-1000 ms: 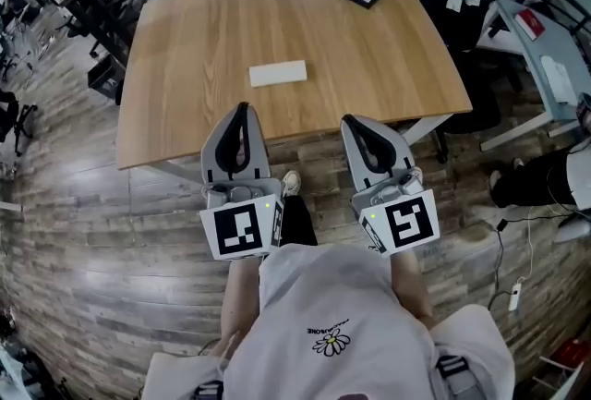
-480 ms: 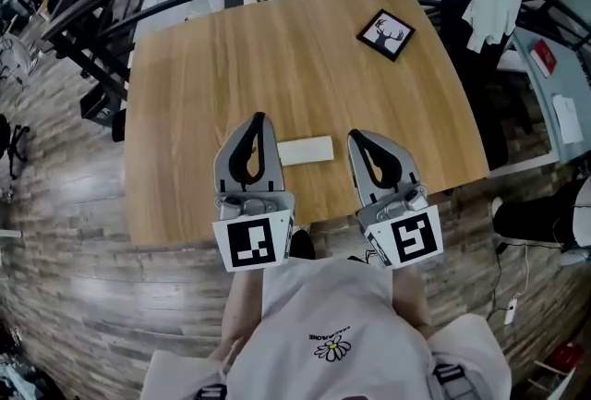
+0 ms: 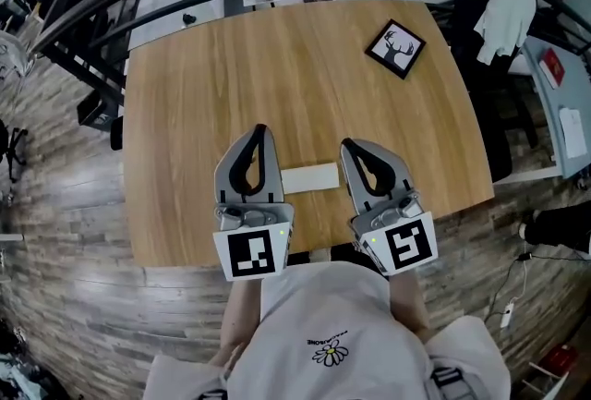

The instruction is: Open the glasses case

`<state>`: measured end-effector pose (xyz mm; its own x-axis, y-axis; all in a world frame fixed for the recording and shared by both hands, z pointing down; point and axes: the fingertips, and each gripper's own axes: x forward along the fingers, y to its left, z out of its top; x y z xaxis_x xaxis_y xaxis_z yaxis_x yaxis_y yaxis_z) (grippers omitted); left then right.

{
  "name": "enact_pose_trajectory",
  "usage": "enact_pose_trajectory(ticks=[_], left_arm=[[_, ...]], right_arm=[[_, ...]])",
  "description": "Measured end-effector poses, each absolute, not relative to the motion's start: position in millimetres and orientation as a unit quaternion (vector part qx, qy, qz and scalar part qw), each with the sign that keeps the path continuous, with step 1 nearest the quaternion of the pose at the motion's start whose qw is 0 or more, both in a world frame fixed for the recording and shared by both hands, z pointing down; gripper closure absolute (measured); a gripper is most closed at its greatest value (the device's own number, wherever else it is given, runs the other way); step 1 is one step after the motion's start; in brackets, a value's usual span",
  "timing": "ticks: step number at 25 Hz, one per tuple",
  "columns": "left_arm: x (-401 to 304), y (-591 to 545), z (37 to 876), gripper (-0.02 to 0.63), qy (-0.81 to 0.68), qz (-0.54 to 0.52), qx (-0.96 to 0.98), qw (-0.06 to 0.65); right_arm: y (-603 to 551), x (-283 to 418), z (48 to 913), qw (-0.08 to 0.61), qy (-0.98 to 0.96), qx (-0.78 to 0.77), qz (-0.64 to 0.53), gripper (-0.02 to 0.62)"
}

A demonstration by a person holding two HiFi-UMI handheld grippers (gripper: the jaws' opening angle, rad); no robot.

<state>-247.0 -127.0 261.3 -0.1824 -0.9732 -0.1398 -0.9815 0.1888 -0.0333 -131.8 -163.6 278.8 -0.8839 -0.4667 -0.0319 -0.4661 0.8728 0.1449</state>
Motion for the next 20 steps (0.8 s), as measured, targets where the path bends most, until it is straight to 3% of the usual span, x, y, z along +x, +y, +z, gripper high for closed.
enact_pose_trajectory(ticks=[15, 20], left_arm=[[-229.9, -167.6, 262.4, 0.581, 0.745, -0.069, -0.661, 0.058], [-203.4, -179.9, 302.5, 0.515, 0.676, -0.164, -0.716, 0.048]], right_arm=[[-205.9, -120.9, 273.2, 0.024, -0.977, 0.209, -0.024, 0.588], [-208.5, -113.9, 299.7, 0.063, -0.980, 0.189, -0.027, 0.588]])
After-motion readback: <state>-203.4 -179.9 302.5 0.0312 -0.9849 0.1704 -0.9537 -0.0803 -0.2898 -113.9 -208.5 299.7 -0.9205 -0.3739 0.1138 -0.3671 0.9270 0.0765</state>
